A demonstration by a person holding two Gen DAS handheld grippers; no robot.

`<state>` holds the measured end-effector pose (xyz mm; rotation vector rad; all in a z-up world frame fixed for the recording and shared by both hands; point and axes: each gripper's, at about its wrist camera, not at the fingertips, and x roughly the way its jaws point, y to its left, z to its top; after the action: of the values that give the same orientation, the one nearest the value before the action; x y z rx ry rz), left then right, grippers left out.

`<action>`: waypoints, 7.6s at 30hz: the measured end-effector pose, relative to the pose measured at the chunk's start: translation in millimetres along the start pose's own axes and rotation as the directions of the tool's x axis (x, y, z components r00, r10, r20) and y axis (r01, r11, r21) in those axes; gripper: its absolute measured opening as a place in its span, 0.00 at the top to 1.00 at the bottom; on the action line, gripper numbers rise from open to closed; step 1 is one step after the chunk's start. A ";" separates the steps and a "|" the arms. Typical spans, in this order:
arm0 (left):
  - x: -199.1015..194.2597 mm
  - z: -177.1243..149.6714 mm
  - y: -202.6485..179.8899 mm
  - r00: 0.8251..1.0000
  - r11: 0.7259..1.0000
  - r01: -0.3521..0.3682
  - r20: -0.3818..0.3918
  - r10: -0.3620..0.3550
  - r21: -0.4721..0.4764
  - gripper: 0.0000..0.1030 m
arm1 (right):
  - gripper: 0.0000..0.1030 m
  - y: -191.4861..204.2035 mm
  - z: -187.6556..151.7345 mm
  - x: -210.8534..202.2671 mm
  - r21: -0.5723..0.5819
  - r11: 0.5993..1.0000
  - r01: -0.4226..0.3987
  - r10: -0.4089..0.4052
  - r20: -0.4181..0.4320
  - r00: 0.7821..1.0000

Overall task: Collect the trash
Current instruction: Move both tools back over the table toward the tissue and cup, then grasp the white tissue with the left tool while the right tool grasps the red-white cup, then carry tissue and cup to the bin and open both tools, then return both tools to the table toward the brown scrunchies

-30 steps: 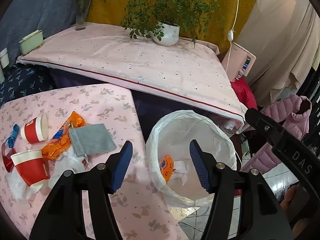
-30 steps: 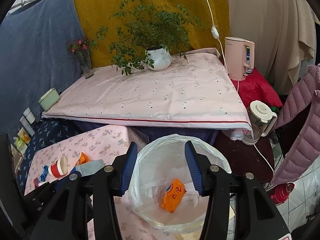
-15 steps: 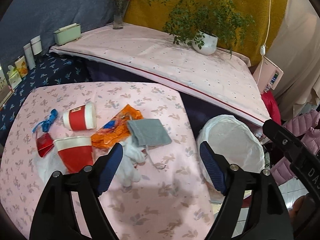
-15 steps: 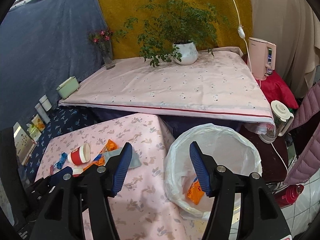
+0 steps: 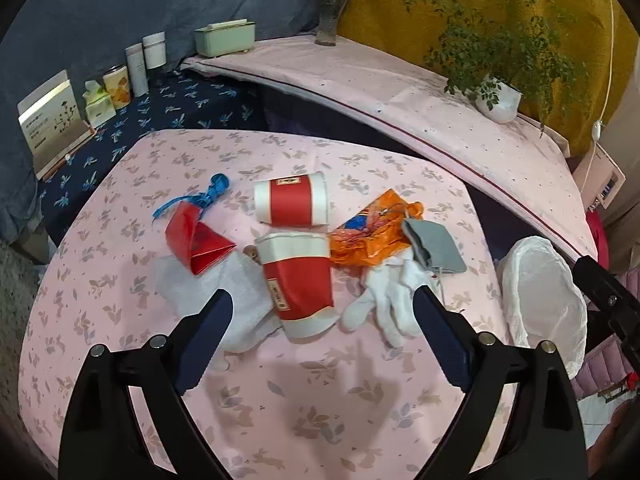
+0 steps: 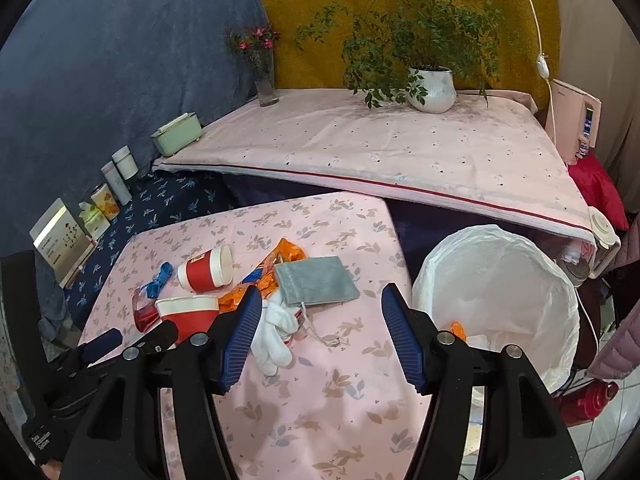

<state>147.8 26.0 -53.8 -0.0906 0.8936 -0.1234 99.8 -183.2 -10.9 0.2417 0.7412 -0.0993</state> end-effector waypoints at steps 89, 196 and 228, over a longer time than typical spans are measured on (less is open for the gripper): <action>-29.6 20.7 -13.7 0.939 0.939 0.338 -0.089 -0.333 0.061 0.96 | 0.82 59.4 -25.7 33.1 -0.081 0.987 -0.139 0.133 -0.068 0.989; 22.4 -9.6 42.8 0.996 0.996 -0.087 -0.031 0.088 0.010 0.30 | 0.49 21.6 -44.9 34.9 -0.034 0.998 -0.049 0.046 -0.083 0.996; 98.9 -28.9 153.8 0.974 0.980 -0.148 -0.194 0.121 -0.135 0.42 | 0.51 142.8 -76.6 165.0 -0.159 0.981 -0.108 0.056 -0.299 0.953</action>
<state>197.2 163.0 -168.1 -0.1588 1.0911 0.0631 195.6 -26.4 -151.3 0.1209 1.0291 0.0833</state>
